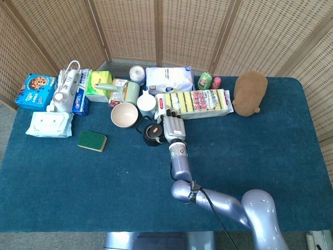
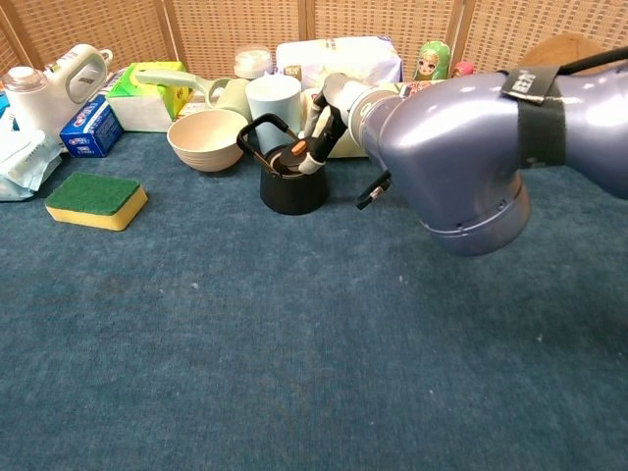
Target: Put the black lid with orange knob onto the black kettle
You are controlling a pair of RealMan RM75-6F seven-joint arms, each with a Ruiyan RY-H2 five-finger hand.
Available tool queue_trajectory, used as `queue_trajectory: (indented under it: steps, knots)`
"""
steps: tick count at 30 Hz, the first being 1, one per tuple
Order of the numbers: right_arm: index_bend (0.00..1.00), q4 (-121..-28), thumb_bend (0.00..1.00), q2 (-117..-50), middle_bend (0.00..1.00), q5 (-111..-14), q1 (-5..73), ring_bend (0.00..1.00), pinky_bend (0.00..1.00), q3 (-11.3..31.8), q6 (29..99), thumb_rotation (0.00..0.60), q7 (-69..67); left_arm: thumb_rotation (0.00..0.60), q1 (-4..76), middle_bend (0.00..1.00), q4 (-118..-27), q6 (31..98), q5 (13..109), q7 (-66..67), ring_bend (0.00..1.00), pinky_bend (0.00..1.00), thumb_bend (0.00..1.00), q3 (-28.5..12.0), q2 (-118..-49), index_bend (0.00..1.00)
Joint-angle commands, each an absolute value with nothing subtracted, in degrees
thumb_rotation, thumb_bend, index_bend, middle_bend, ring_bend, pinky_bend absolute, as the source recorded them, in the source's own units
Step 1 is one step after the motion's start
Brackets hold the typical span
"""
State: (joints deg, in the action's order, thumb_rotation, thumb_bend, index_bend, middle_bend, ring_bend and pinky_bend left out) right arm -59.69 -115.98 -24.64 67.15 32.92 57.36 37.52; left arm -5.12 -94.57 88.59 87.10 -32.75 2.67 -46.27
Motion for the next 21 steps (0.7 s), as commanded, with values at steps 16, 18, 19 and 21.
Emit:
queue_trajectory:
  steps: [16, 18, 19, 21]
  knots:
    - [0.29, -60.22, 0.25, -116.39, 0.00, -23.98, 67.22, 0.00, 0.00, 33.76, 56.62, 0.600, 35.81, 0.600, -5.24, 0.00, -94.40, 88.73, 87.22, -32.96, 0.00, 0.06, 0.07, 2.59, -46.29, 0.00]
    - [0.22, -61.22, 0.24, -116.00, 0.00, -24.47, 67.04, 0.00, 0.00, 33.64, 56.72, 0.600, 35.51, 0.600, -5.29, 0.00, -94.40, 88.83, 87.30, -32.97, 0.00, 0.06, 0.07, 2.60, -46.27, 0.00]
    - [0.19, -61.45, 0.23, -115.91, 0.00, -24.57, 66.98, 0.00, 0.00, 33.61, 56.80, 0.600, 35.43, 0.600, -5.30, 0.00, -94.41, 88.85, 87.29, -32.97, 0.00, 0.06, 0.07, 2.60, -46.27, 0.00]
    - [0.13, -62.02, 0.22, -115.66, 0.00, -24.73, 66.87, 0.00, 0.00, 33.49, 56.93, 0.600, 35.36, 0.600, -5.34, 0.00, -94.41, 88.88, 87.27, -32.99, 0.00, 0.06, 0.07, 2.60, -46.27, 0.00]
